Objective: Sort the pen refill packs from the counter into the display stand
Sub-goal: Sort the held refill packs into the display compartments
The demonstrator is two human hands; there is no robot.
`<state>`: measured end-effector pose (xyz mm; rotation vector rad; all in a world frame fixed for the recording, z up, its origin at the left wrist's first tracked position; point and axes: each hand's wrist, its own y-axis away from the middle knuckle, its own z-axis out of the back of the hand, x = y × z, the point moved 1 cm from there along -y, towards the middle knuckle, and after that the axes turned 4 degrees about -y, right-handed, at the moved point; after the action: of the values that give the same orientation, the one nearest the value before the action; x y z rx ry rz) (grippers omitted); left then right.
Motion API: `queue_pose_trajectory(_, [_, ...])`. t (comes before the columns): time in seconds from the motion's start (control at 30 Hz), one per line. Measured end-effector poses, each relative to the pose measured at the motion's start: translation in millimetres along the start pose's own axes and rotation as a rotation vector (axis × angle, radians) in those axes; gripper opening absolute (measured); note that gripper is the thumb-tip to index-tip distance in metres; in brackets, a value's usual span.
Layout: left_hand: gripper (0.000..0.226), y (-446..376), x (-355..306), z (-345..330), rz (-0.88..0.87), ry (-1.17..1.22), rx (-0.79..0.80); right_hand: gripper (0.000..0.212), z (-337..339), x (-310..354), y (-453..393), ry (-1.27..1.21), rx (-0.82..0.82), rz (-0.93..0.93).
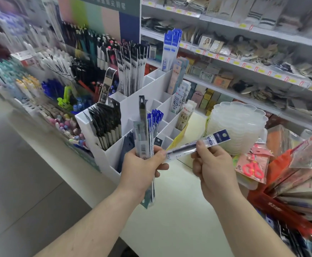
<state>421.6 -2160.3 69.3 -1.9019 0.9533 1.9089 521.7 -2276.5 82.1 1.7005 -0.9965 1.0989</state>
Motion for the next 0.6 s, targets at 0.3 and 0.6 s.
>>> queue_pose_trajectory(0.3, [0.012, 3, -5, 34, -0.106, -0.052, -0.199, 0.026, -25, -7, -19, 0.441, 0.126, 0.363])
queue_pose_trajectory(0.6, [0.014, -1, -8, 46, -0.115, -0.061, -0.209, 0.032, -63, -41, -36, 0.692, 0.255, 0.599])
